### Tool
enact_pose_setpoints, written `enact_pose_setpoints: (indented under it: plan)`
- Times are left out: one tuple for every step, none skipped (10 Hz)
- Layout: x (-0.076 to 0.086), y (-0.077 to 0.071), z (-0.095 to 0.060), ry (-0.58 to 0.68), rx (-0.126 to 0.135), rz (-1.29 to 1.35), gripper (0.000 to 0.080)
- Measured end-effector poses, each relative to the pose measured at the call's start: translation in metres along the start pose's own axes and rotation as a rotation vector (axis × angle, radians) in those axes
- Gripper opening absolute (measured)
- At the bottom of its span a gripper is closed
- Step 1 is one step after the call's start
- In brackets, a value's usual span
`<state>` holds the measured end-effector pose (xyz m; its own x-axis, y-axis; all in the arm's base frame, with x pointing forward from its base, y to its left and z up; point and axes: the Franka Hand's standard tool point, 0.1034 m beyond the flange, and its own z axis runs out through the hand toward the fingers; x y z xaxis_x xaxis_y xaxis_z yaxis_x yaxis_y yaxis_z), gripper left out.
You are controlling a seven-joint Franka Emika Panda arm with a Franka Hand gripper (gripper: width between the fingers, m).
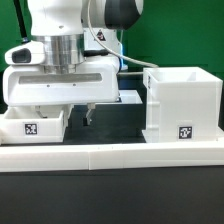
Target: Assemble drawer
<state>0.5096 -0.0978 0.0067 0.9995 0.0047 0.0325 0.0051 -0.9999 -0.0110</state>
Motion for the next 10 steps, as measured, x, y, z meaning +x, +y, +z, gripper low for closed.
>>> enact_pose_setpoints:
  plan:
    - [0.0000,-0.0001,0.0000,0.000,0.000,0.000,0.0623]
    - [0.0000,-0.0001,0.0000,0.000,0.000,0.000,0.0445]
    - [0.0000,-0.0001,0.0000,0.000,0.000,0.000,0.0445]
    - [0.0000,-0.0001,0.0000,0.000,0.000,0.000,0.0264]
    - [0.0000,-0.0001,0.0000,0.000,0.000,0.000,0.0117]
    - [0.0001,-0.0001,0.0000,0.000,0.000,0.000,0.0040]
    - [0.0001,-0.0001,0.0000,0.000,0.000,0.000,0.0040]
    - [0.0001,-0.0001,0.0000,0.000,0.000,0.000,0.0040]
    - [0.0001,-0.0001,0.0000,0.000,0.000,0.000,0.0040]
    - [0.0001,-0.0001,0.0000,0.000,0.000,0.000,0.0040]
